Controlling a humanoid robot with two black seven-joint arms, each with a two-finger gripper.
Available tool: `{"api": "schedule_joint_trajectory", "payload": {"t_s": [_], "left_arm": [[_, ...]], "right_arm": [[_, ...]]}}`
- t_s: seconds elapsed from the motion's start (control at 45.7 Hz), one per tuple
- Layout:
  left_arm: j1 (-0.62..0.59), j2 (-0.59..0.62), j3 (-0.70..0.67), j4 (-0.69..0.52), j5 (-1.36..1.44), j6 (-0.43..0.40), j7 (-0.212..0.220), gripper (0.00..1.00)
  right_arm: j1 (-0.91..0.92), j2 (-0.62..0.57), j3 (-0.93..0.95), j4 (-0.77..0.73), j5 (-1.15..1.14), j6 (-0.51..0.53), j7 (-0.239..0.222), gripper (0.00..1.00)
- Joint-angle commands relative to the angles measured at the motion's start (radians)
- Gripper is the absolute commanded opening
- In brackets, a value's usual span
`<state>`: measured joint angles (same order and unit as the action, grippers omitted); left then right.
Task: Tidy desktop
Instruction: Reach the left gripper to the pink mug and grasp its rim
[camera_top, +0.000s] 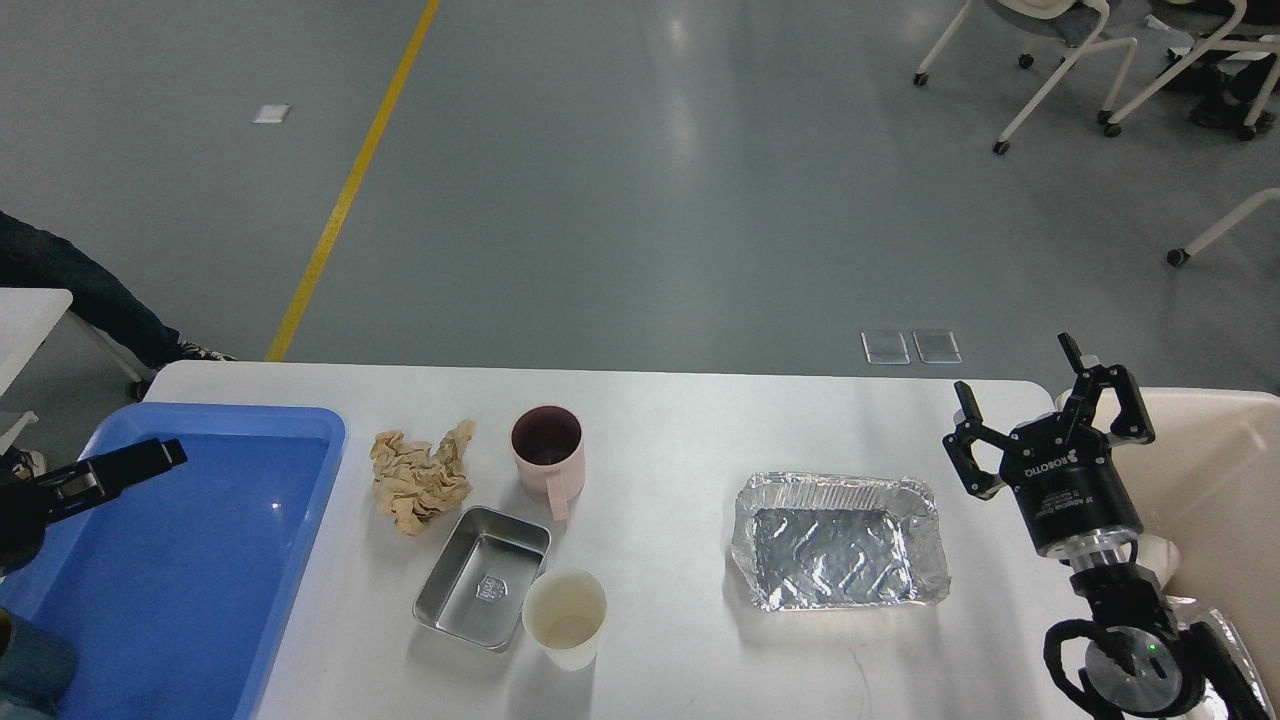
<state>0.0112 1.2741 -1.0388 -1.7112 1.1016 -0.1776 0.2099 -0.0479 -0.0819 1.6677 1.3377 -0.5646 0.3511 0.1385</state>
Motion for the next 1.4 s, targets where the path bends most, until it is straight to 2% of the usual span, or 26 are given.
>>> {"api": "schedule_joint_trajectory", "payload": {"t_s": [0.0, 0.066, 0.131, 0.35, 0.547, 0.766, 0.897, 1.028, 1.116, 1.291, 1.335, 1.378], "left_arm": [[-0.109, -0.113, 0.003, 0.085, 0.010, -0.094, 0.003, 0.97], [-0.200, -0.197, 0.023, 0.146, 0.017, -0.192, 0.006, 0.97], [-0.289, -0.263, 0.058, 0.209, 0.030, -0.240, 0.009, 0.97], [-0.554, -0.424, 0.272, 0.298, 0.168, -0.238, 0.003, 0.97], [-0.695, -0.663, 0.411, 0.536, 0.296, -0.227, 0.003, 0.97], [-0.741, -0.818, 0.513, 0.660, 0.320, -0.201, -0.006, 0.94], [-0.752, -0.886, 0.531, 0.679, 0.385, -0.175, -0.006, 0.93], [-0.752, -0.923, 0.565, 0.690, 0.429, -0.120, -0.007, 0.85], [-0.754, -0.946, 0.600, 0.705, 0.440, -0.073, -0.004, 0.84], [-0.755, -0.950, 0.640, 0.742, 0.442, -0.063, 0.000, 0.83], [-0.757, -0.950, 0.651, 0.745, 0.442, -0.063, 0.000, 0.80], [-0.757, -0.950, 0.660, 0.746, 0.440, -0.065, 0.003, 0.71]], "right_arm": [[-0.007, 0.001, 0.000, -0.003, 0.000, -0.001, 0.000, 1.00], [-0.012, 0.001, 0.000, -0.003, 0.000, 0.000, 0.003, 1.00], [-0.012, 0.001, 0.003, -0.003, 0.000, 0.000, 0.004, 1.00], [-0.012, 0.001, 0.006, 0.000, 0.000, 0.000, 0.006, 1.00], [-0.017, 0.002, 0.010, 0.005, 0.000, 0.000, 0.010, 1.00], [-0.023, 0.001, 0.021, 0.003, 0.000, 0.002, 0.024, 1.00], [-0.023, 0.001, 0.020, 0.005, 0.000, 0.003, 0.033, 1.00], [-0.023, 0.001, 0.020, 0.005, 0.000, 0.009, 0.036, 1.00], [-0.023, 0.001, 0.020, 0.005, 0.000, 0.009, 0.044, 1.00], [-0.029, -0.013, 0.021, 0.005, 0.000, 0.011, 0.049, 1.00], [-0.029, -0.015, 0.021, 0.005, 0.000, 0.011, 0.053, 1.00], [-0.029, -0.015, 0.021, 0.006, 0.000, 0.012, 0.059, 1.00]]}}
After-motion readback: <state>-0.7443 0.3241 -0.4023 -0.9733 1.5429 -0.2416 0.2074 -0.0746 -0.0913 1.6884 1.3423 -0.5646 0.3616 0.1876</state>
